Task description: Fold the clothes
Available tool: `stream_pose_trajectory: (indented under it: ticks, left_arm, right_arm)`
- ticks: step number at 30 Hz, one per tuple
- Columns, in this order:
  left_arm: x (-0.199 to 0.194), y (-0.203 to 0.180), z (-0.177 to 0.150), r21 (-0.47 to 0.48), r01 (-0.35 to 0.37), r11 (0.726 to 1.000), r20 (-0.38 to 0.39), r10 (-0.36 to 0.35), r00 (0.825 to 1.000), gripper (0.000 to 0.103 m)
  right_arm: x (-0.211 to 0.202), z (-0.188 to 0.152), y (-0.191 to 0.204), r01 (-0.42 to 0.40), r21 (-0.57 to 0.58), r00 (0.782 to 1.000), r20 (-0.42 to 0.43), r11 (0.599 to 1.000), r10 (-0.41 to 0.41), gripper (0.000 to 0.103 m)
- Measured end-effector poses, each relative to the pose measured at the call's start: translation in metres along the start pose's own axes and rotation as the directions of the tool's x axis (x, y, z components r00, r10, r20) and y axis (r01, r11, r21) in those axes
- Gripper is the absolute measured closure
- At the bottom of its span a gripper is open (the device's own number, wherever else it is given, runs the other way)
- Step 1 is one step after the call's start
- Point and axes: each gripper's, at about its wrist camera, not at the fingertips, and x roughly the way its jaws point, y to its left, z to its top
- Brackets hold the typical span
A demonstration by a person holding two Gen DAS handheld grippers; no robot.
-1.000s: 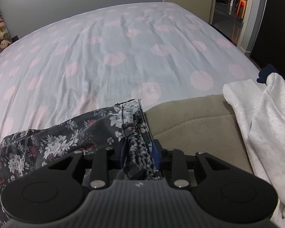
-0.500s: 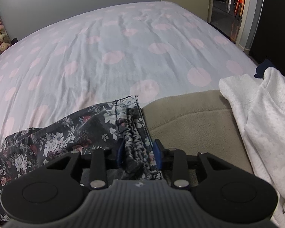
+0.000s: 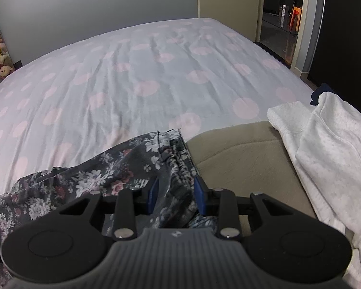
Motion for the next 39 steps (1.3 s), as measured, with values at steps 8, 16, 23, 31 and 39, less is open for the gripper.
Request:
stream_pose_trajectory:
  ticks: [8,16,23,31,39]
  left_arm:
    - [-0.014,-0.003,-0.023,-0.013,0.030,0.999,-0.010,-0.031,0.999,0.088]
    - [-0.007,-0.003,-0.036,-0.021,0.078,0.997,-0.069,-0.080,0.994,0.087]
    - [-0.023,0.006,-0.030,-0.069,0.114,0.991,-0.013,-0.115,0.993,0.080]
    - [-0.031,0.048,0.010,-0.225,0.108,0.968,0.079,-0.093,0.993,0.058]
    - [-0.001,0.065,0.021,-0.353,0.178,0.918,0.065,-0.166,0.984,0.057]
  right_arm:
    - [-0.003,-0.009,-0.009,0.004,0.034,1.000,-0.013,0.999,-0.004,0.067]
    - [-0.001,-0.013,-0.009,-0.006,0.042,1.000,-0.011,0.999,0.007,0.067]
    - [-0.012,-0.004,-0.012,-0.042,-0.019,0.999,-0.002,0.999,0.042,0.050]
    - [0.004,0.033,-0.024,-0.109,-0.114,0.982,-0.167,0.988,0.089,0.048]
    - [0.065,0.051,-0.039,-0.204,-0.030,0.918,-0.353,0.979,0.180,0.039]
